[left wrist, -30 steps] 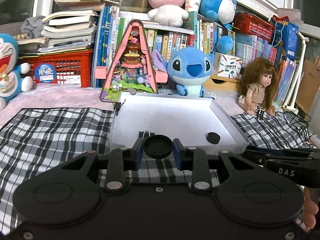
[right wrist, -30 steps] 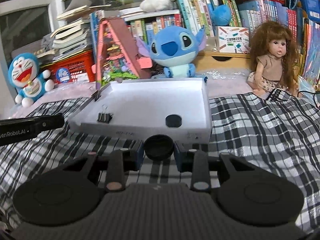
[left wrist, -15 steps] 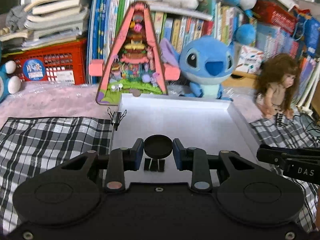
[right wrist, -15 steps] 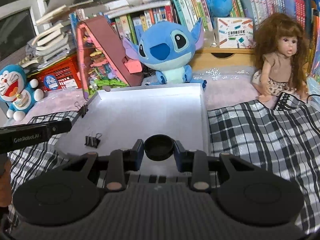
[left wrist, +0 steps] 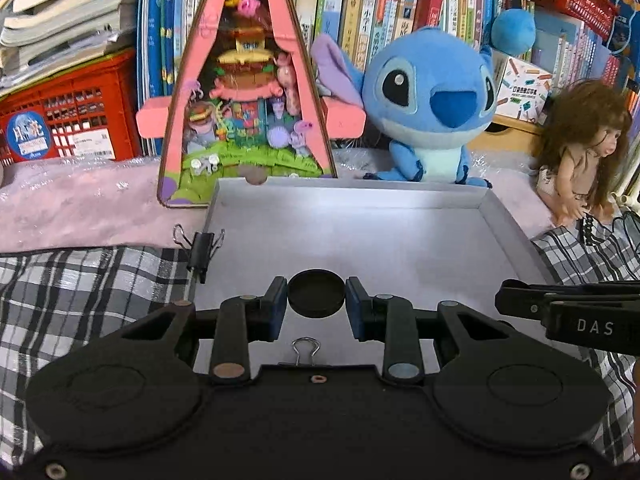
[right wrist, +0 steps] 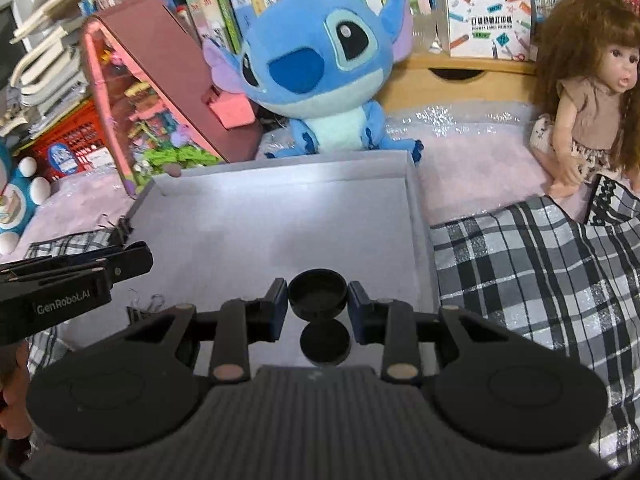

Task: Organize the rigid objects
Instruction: 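Carry both black pucks over the white box with both tools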

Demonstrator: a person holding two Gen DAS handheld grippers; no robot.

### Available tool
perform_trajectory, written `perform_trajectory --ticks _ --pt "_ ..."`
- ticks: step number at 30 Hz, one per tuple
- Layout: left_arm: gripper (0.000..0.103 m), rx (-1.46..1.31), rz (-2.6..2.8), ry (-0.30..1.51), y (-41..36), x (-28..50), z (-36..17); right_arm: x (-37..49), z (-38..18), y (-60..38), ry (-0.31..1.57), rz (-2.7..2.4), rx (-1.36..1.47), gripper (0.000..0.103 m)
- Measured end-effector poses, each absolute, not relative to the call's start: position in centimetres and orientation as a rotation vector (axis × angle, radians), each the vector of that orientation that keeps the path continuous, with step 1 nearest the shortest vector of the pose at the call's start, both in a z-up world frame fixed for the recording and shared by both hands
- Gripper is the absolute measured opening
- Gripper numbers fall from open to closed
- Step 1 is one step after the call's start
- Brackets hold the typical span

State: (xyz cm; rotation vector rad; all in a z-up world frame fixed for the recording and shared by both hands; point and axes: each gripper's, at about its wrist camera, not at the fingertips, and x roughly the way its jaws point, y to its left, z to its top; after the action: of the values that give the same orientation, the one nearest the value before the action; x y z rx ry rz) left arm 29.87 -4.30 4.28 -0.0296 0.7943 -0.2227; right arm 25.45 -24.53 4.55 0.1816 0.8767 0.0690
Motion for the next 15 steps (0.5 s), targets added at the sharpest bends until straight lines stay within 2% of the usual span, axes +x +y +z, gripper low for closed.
perform_trajectory --ticks 15 --pt "0.030 0.001 -0.199 0.819 -4.6 30.8 2.3 27.3 2.2 -23.4 0.916 0.047 0.147 0.038"
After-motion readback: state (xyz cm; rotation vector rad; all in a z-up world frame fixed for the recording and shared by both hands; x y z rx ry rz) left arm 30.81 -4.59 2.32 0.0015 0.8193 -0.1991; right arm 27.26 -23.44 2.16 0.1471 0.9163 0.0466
